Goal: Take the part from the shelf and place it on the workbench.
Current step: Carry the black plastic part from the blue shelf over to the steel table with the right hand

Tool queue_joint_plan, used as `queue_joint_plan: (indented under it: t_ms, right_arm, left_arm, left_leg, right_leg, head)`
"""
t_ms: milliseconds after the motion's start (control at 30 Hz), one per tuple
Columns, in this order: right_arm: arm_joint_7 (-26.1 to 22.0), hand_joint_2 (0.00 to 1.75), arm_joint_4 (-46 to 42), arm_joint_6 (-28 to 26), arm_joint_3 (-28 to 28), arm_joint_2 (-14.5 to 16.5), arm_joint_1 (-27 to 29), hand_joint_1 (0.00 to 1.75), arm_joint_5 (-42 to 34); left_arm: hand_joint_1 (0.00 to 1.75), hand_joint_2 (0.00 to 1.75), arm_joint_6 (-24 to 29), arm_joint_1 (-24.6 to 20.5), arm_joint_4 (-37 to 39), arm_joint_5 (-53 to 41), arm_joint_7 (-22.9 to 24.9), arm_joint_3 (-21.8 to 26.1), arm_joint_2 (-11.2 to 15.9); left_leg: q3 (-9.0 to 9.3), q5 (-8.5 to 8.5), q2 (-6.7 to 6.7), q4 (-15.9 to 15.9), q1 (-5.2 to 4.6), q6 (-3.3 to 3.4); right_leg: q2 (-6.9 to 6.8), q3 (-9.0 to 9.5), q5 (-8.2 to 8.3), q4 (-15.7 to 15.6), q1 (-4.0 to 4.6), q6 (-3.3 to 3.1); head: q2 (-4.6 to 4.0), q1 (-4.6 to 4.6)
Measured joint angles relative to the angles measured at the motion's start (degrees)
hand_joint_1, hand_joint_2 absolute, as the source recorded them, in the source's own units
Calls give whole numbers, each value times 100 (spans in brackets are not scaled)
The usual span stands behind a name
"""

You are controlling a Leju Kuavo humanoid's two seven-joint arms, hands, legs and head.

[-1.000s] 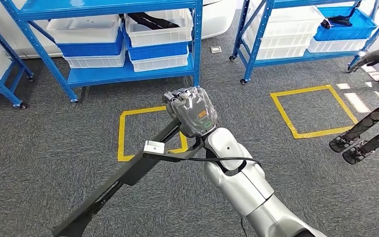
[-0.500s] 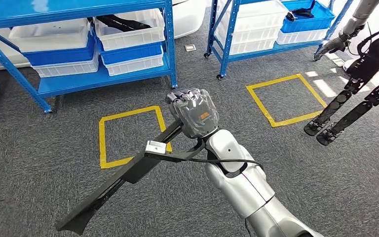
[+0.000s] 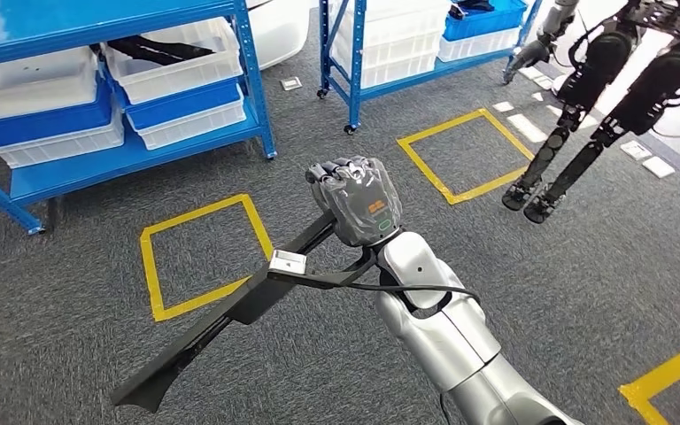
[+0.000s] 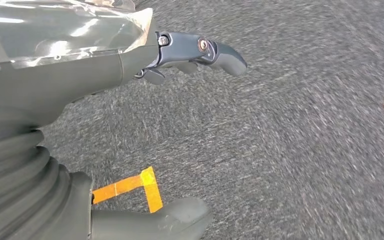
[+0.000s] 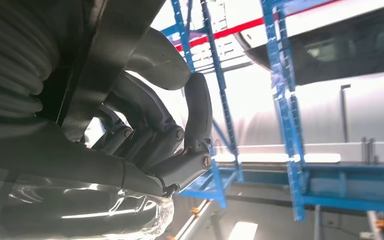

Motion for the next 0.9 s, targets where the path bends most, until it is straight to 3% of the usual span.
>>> queue_joint_plan:
  t_ms: [67, 100, 133, 200, 267, 300, 333, 367, 433, 500, 567, 633, 700, 767, 800, 833, 900]
  right_arm:
    - [2, 175, -4, -3, -11, 2, 5, 175, 6]
    - [2, 175, -7, -5, -17, 3, 3, 175, 8]
    - [3, 175, -9, -7, -21, 11, -1, 175, 10]
    - [3, 175, -13, -11, -19, 39, -1, 175, 11]
    - [3, 175, -8, -11, -10, 56, 22, 175, 14]
    - [3, 175, -5, -11, -8, 57, 32, 175, 19]
    - [3, 175, -3, -11, -8, 57, 37, 175, 22]
    - [3, 175, -2, -11, -8, 57, 37, 175, 26]
    - [3, 175, -2, -11, -10, 62, 25, 175, 31]
    - [8, 175, -3, -15, -17, 65, 9, 175, 40]
    - [16, 175, -4, -20, -30, 52, 7, 175, 68]
    - [30, 175, -5, -26, -48, 28, 10, 175, 98]
    - [55, 175, -13, -30, -68, 10, 18, 175, 117]
    - [82, 175, -20, -32, -85, -10, 51, 175, 141]
    - [96, 175, -25, -33, -97, -28, 78, 175, 163]
    - [109, 175, -37, -33, -112, -51, 106, 175, 190]
    - [139, 175, -77, -33, -146, -92, 142, 175, 243]
  left_arm:
    - [0, 175, 3, -16, -2, 3, -1, 0, 1]
    - [0, 175, 4, -22, -3, 4, -1, 0, 0]
    - [0, 175, 5, -23, -4, 4, -1, 0, -1]
    - [0, 175, 6, -9, -3, 5, 1, 2, -3]
    - [0, 175, 7, 5, -1, 8, 16, 5, -2]
    - [0, 175, 7, 9, 0, 10, 31, 8, -2]
    - [0, 175, 8, 11, 0, 11, 44, 11, -2]
    - [0, 175, 8, 12, 0, 11, 52, 15, -2]
    - [0, 175, 9, 12, 1, 11, 60, 28, -5]
    - [0, 175, 11, 9, 2, 9, 59, 36, -13]
    - [0, 175, 9, 1, 0, 5, 46, 38, -25]
    - [0, 175, 3, -8, -2, -2, 28, 39, -37]
    - [0, 175, -13, -4, -1, -22, 19, 39, -38]
    - [0, 175, -40, 3, 0, -56, 23, 40, -37]
    - [0, 175, -56, -2, 0, -79, 28, 40, -37]
    - [0, 175, -70, -12, -1, -98, 38, 39, -38]
    - [0, 175, -92, -38, -2, -142, 61, 34, -39]
  left_leg:
    - [20, -28, 118, 9, 20, -57]
    - [5, -96, 27, 79, 42, -93]
    - [-52, -226, -145, 249, 64, -128]
    - [-332, -626, -579, 928, 100, -181]
    - [-634, -857, -730, 1557, 111, -212]
    - [-677, -805, -745, 1609, 118, -221]
    - [-606, -632, -762, 1418, 130, -227]
    - [-450, -394, -812, 1052, 153, -234]
    - [-149, -102, -1074, 359, 206, -246]
    - [-66, -86, -1222, 139, 207, -219]
    - [-69, -55, -1091, 110, 184, -133]
    - [-56, -11, -941, 59, 182, -35]
    - [-51, 4, -777, 33, 159, 29]
    - [-54, -5, -598, 35, 127, 54]
    - [-53, -10, -513, 37, 117, 59]
    - [-51, -16, -435, 38, 111, 60]
    - [-37, -32, -297, 41, 102, 44]
  right_leg:
    - [168, -25, 52, -22, -38, -76]
    - [253, -20, 76, -39, -67, -117]
    - [334, -11, 101, -56, -100, -158]
    - [499, -12, 130, -66, -126, -205]
    - [678, -19, 135, -61, -120, -209]
    - [769, -18, 136, -54, -119, -207]
    - [859, -15, 135, -41, -122, -204]
    - [946, -14, 133, -20, -127, -200]
    - [1098, -47, 124, 37, -115, -167]
    - [1230, -128, 141, 56, -107, -97]
    - [1334, -207, 180, 40, -117, -13]
    - [1124, -343, 100, 218, -97, 28]
    - [760, -670, -170, 848, -80, 8]
    - [620, -1008, -399, 1539, -89, 5]
    - [594, -1056, -408, 1648, -98, 23]
    - [562, -992, -340, 1538, -104, 52]
    - [362, -598, -85, 816, -110, 98]
  head:
    - [0, -3]
    - [0, -6]
    - [0, -21]
    - [0, -50]
    - [0, -58]
    - [0, -60]
    - [0, -60]
    - [0, -61]
    - [0, -55]
    - [0, -53]
    - [0, -55]
    - [0, -35]
    - [0, -8]
    - [0, 2]
    - [0, 2]
    - [0, 4]
    - [0, 7]
